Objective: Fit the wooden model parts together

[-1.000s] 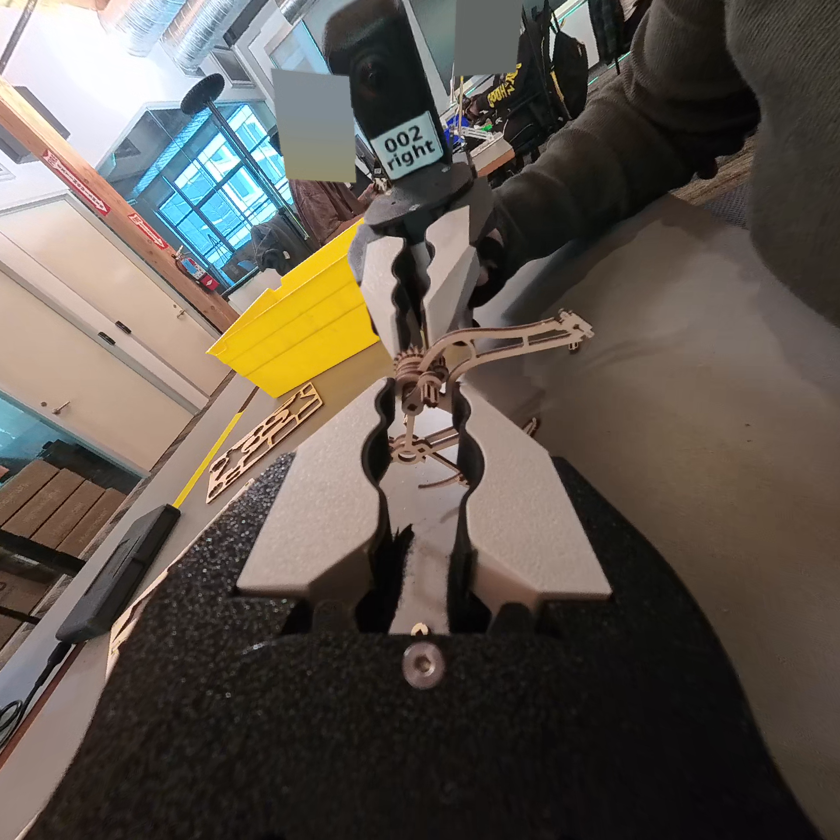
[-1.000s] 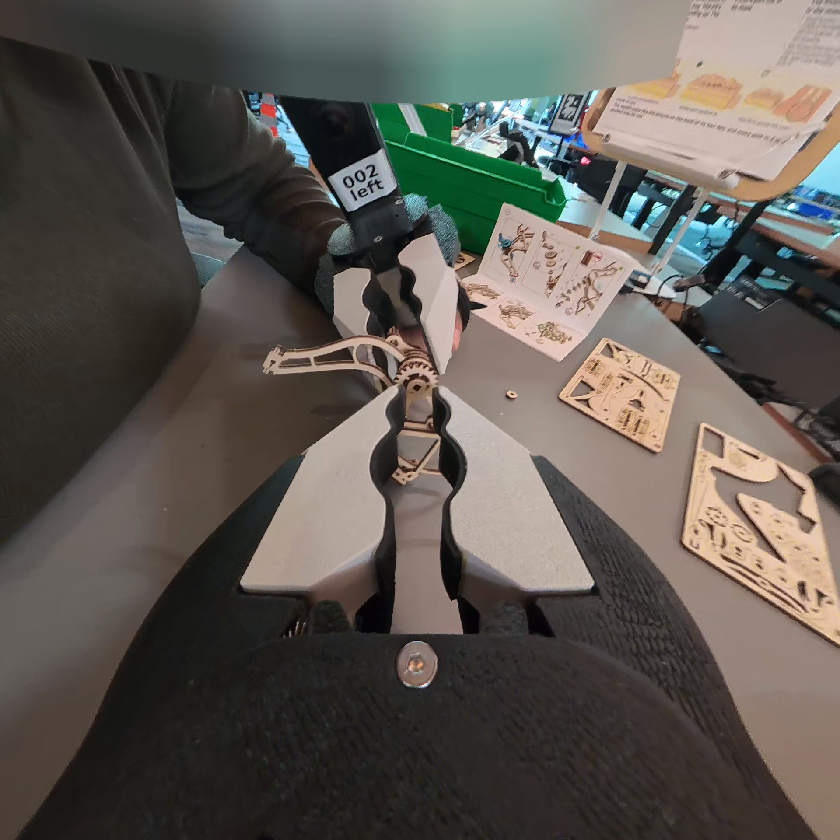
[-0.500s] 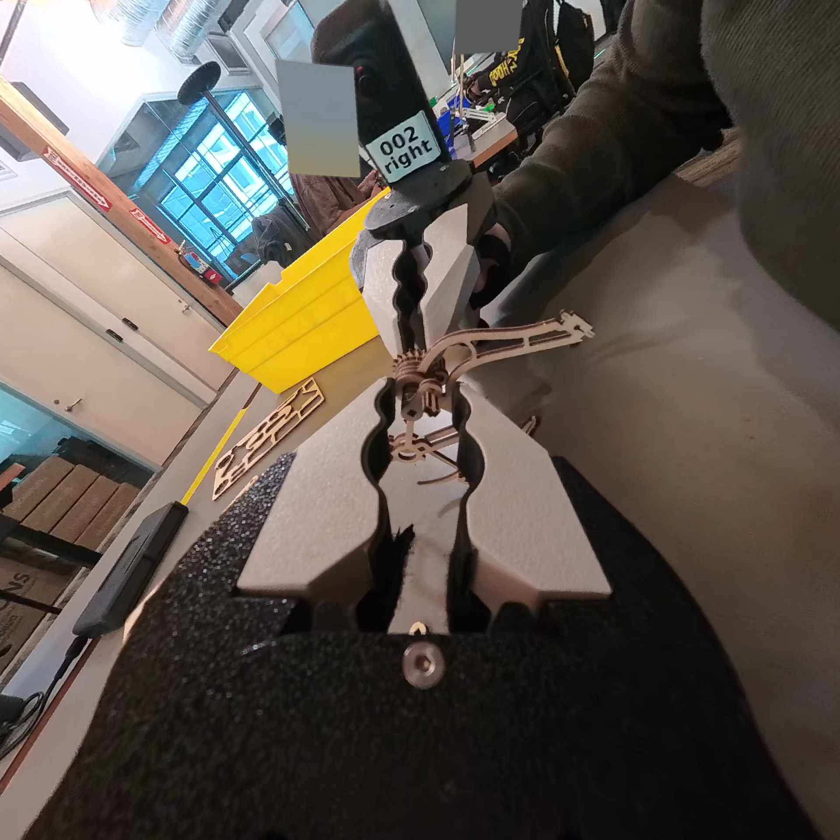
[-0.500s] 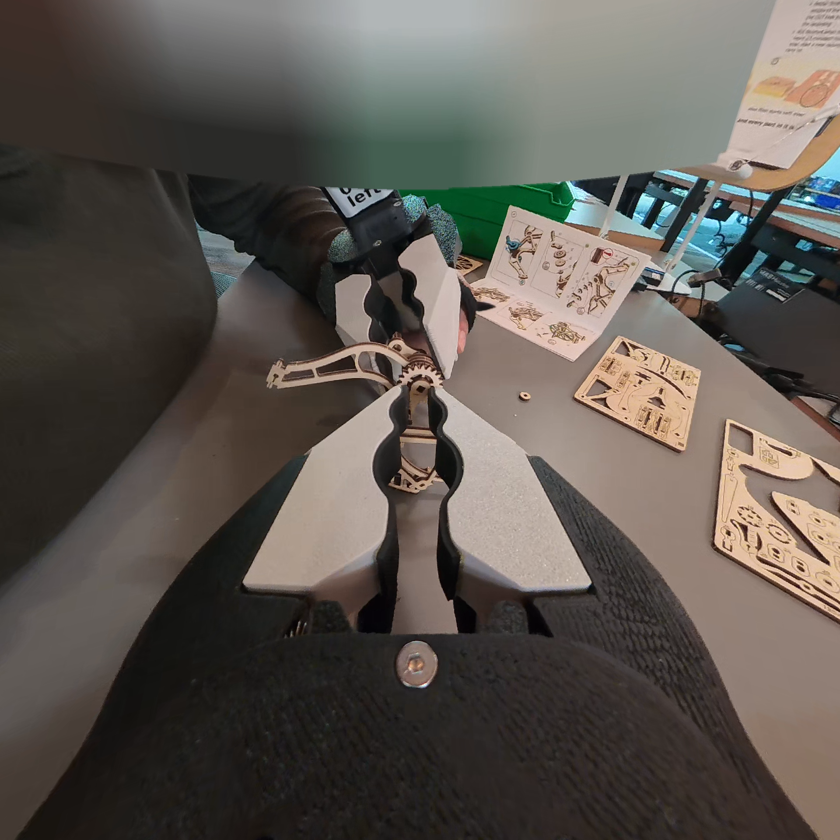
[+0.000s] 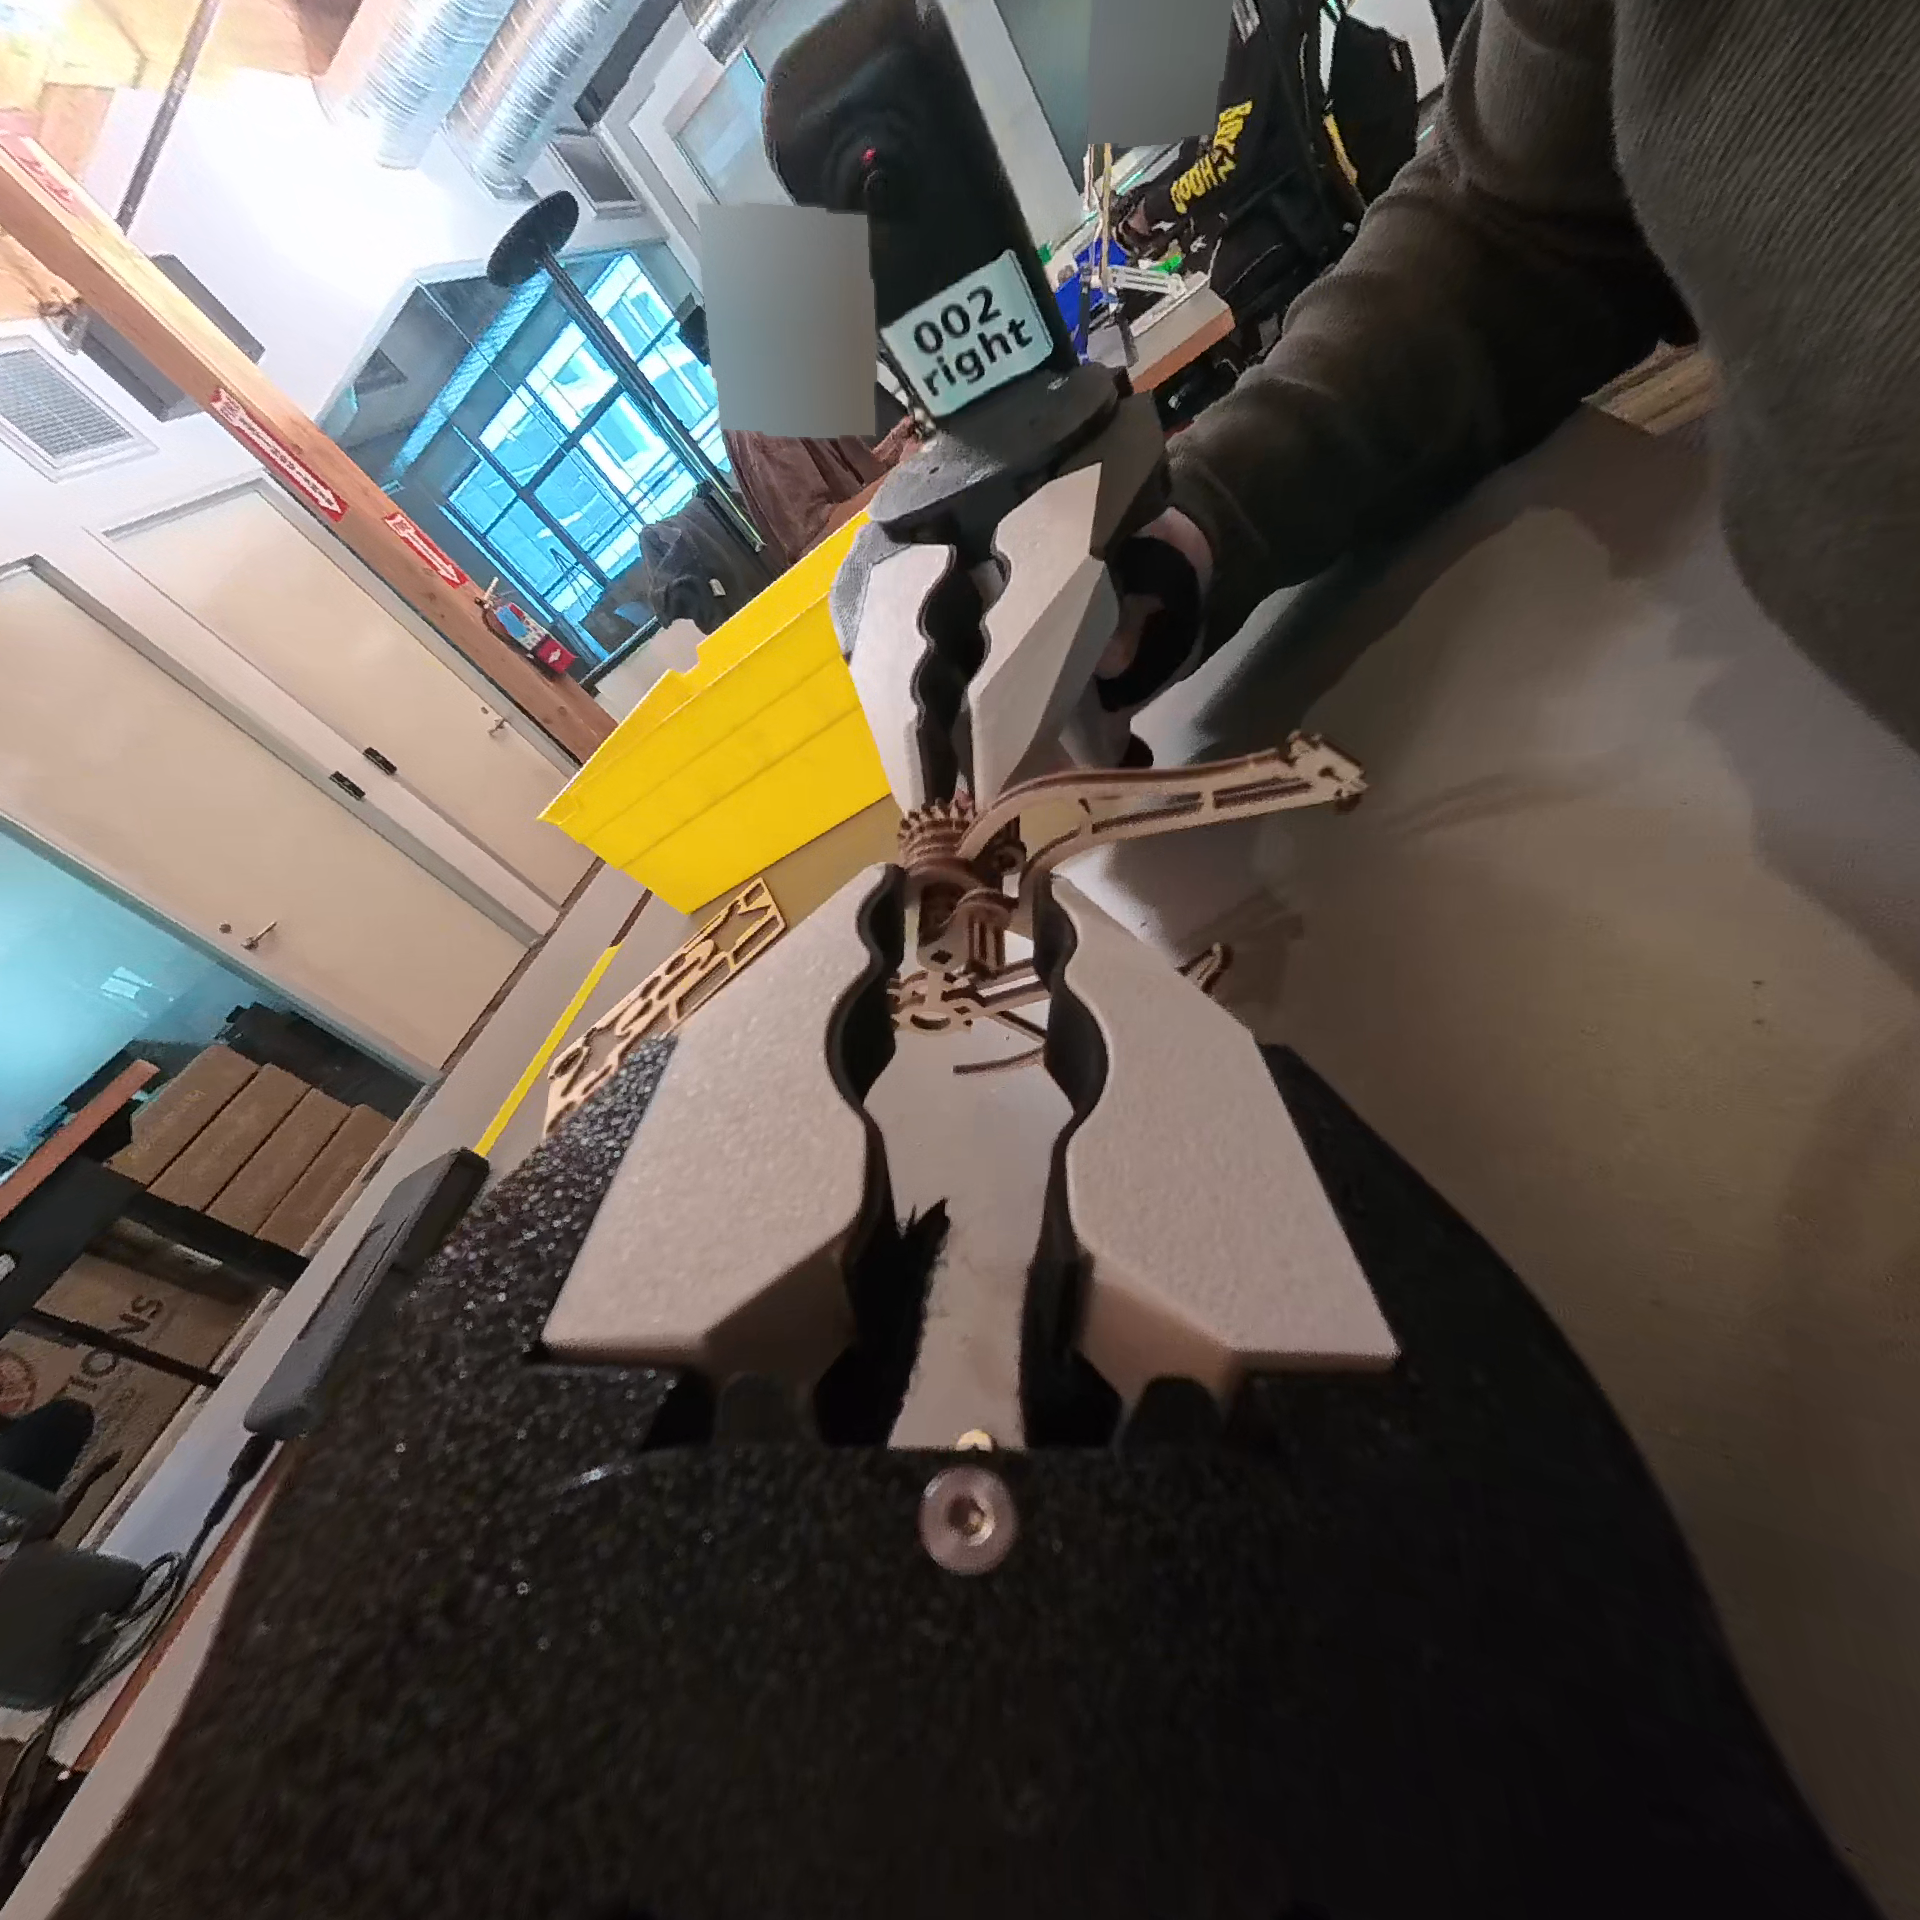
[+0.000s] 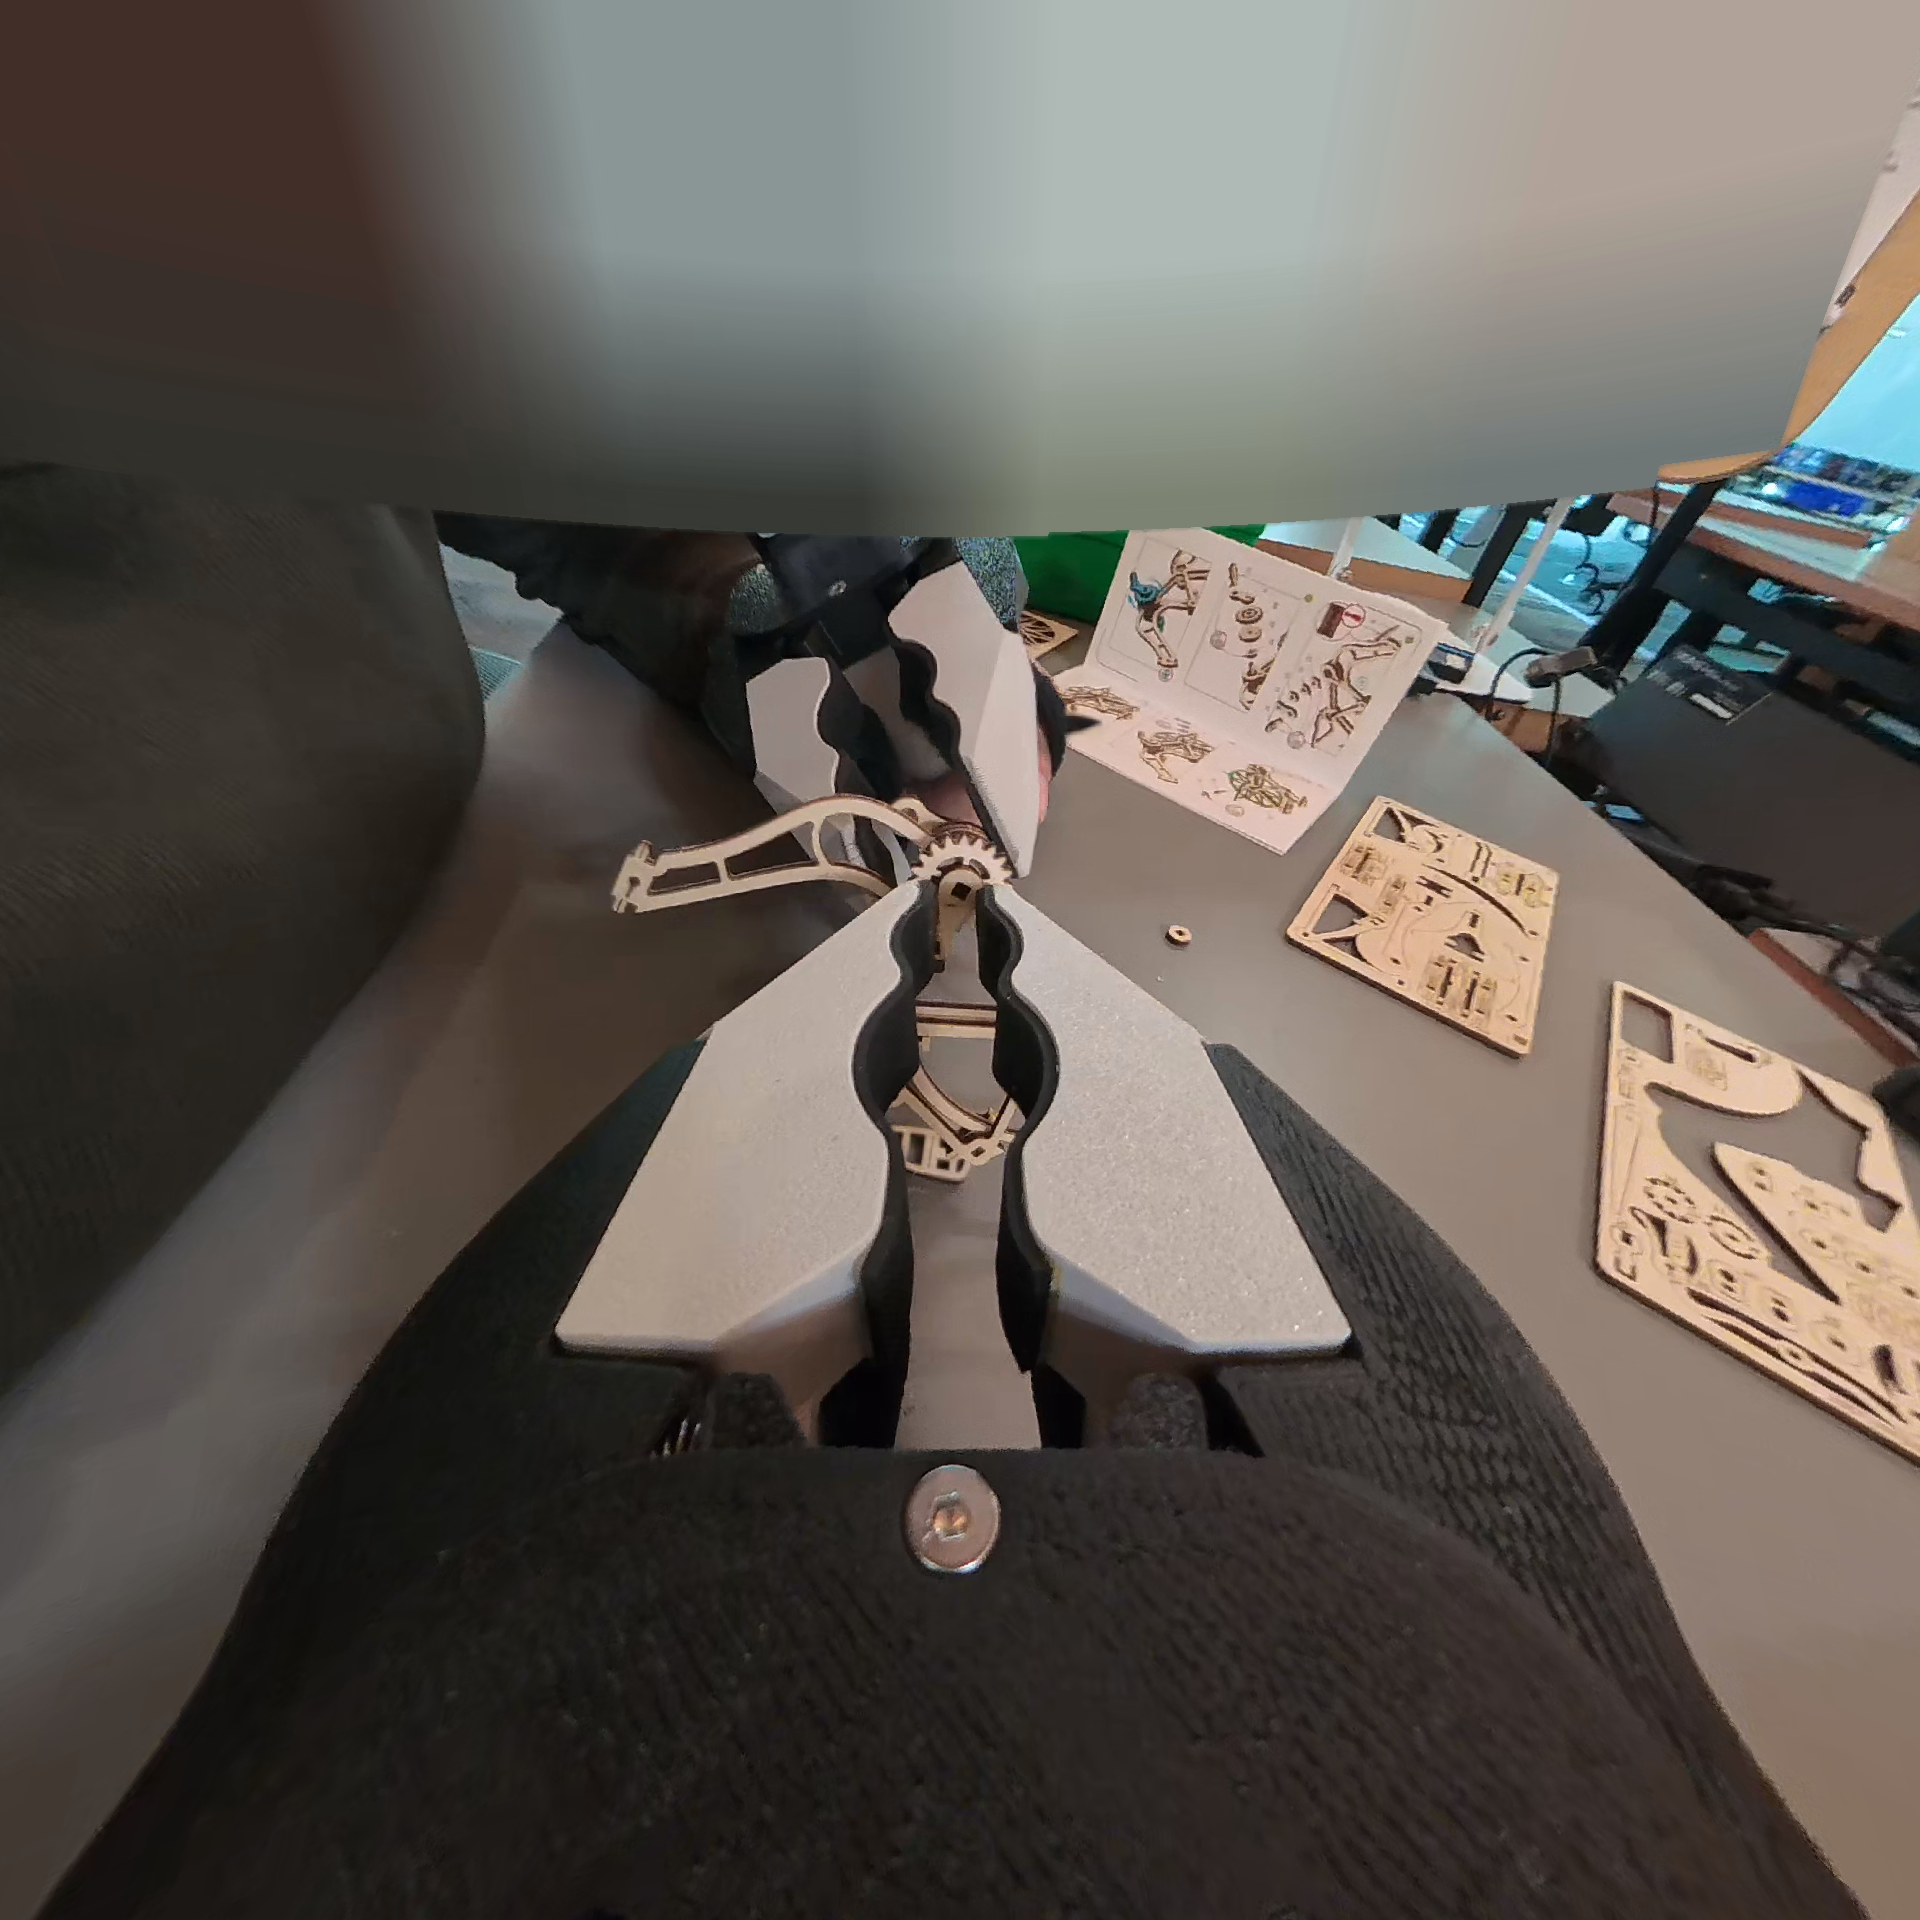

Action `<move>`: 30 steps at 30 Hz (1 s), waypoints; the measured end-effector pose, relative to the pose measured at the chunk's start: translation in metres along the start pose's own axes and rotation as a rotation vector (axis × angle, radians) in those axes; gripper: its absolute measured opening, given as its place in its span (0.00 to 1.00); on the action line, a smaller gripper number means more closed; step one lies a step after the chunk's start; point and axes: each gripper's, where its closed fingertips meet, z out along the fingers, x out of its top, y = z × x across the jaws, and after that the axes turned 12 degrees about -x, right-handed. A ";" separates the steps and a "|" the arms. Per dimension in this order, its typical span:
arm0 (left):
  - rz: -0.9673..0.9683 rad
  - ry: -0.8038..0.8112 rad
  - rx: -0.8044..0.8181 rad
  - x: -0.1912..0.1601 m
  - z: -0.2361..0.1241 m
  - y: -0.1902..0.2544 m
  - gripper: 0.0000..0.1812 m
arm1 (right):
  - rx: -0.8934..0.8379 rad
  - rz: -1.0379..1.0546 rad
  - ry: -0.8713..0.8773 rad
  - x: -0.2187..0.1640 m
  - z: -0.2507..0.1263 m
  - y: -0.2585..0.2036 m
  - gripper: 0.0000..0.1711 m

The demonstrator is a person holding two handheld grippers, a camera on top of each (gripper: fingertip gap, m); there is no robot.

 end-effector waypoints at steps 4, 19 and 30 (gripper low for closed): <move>-0.003 -0.001 0.011 -0.001 0.000 -0.002 0.12 | -0.008 0.008 0.003 0.000 0.000 0.002 0.03; -0.194 0.086 0.301 -0.014 -0.031 -0.065 0.13 | -0.449 -0.291 0.189 0.015 -0.016 0.057 0.18; -0.730 0.571 0.291 -0.001 -0.063 -0.099 0.12 | -0.587 -0.571 0.137 0.017 0.018 0.049 0.24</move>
